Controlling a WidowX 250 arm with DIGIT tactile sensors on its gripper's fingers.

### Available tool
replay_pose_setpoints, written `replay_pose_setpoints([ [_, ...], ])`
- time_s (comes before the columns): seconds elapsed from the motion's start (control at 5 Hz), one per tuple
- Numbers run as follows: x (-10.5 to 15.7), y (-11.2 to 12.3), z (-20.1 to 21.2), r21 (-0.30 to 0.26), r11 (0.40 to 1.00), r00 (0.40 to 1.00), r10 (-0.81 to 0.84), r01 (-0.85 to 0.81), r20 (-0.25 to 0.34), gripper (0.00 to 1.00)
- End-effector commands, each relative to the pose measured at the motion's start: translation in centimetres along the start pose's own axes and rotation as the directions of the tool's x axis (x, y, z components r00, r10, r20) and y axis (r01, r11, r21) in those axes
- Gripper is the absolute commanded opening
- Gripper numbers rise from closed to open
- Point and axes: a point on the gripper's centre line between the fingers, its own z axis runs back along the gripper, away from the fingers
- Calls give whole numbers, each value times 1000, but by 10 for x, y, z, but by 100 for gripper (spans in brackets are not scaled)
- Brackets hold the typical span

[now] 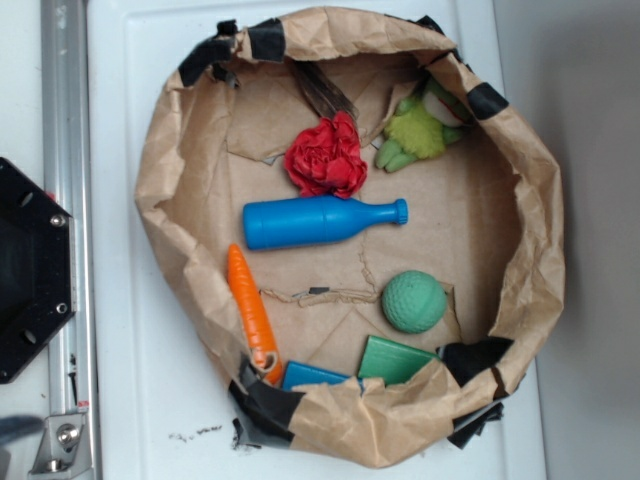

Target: Grab the red paper.

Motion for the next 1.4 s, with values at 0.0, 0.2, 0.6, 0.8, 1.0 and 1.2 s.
replay_pose_setpoints([
  [0.0,0,0,0,0,1000,1000,0,0,0,100],
  [0.2,47,-5,-25,5,969,968,245,-246,53,100],
  [0.6,115,15,-90,70,741,744,660,-668,105,100],
  [0.8,115,15,-90,70,741,744,660,-668,105,100],
  [1.0,115,15,-90,70,741,744,660,-668,105,100],
  [1.2,115,15,-90,70,741,744,660,-668,105,100],
])
